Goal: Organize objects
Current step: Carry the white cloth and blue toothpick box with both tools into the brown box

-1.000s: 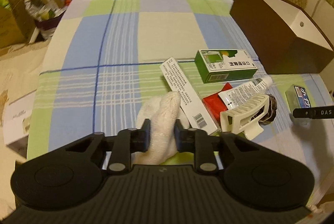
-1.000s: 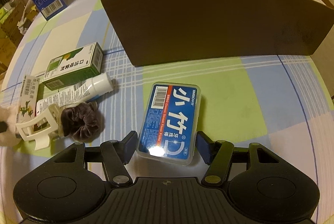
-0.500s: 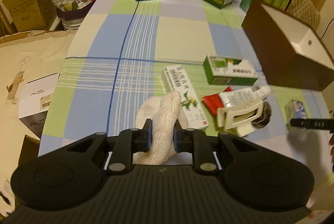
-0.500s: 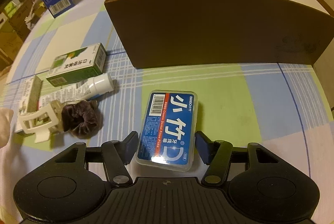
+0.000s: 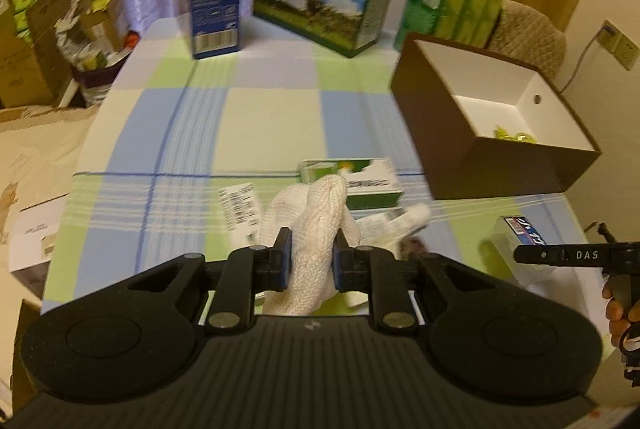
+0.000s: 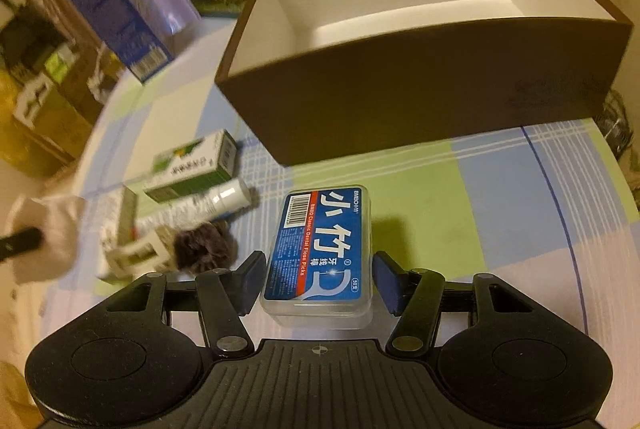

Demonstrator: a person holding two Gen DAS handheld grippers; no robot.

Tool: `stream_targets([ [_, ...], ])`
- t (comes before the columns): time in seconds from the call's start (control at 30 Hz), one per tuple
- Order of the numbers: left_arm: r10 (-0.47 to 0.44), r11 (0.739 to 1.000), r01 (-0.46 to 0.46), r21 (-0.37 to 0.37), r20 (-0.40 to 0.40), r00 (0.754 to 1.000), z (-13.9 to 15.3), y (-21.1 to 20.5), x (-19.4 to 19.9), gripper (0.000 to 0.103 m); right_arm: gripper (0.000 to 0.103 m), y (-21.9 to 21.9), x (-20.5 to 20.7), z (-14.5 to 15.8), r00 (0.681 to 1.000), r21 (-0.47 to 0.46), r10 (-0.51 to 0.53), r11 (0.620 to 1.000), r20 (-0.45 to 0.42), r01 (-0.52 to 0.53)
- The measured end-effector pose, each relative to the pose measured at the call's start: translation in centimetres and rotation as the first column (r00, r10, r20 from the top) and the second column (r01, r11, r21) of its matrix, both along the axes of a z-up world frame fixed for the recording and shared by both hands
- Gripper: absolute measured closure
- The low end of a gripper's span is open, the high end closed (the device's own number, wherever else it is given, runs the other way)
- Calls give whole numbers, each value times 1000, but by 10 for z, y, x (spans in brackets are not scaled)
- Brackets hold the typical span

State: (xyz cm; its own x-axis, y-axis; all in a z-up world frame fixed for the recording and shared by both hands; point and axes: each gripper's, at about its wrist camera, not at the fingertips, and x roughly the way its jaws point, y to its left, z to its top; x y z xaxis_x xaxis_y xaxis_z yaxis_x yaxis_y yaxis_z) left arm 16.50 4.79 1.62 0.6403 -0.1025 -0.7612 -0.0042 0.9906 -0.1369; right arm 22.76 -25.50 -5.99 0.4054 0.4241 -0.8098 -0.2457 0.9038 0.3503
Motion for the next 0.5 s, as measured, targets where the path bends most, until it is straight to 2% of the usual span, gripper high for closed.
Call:
stream_targets([
  [0.3, -101, 994, 102, -28, 51, 994, 18, -60, 21, 87, 48, -34, 9, 38, 999, 111, -32, 993, 42, 28],
  [0.5, -161, 986, 164, -27, 94, 982, 33, -101, 44, 87, 48, -57, 23, 59, 997, 215, -61, 975, 42, 51],
])
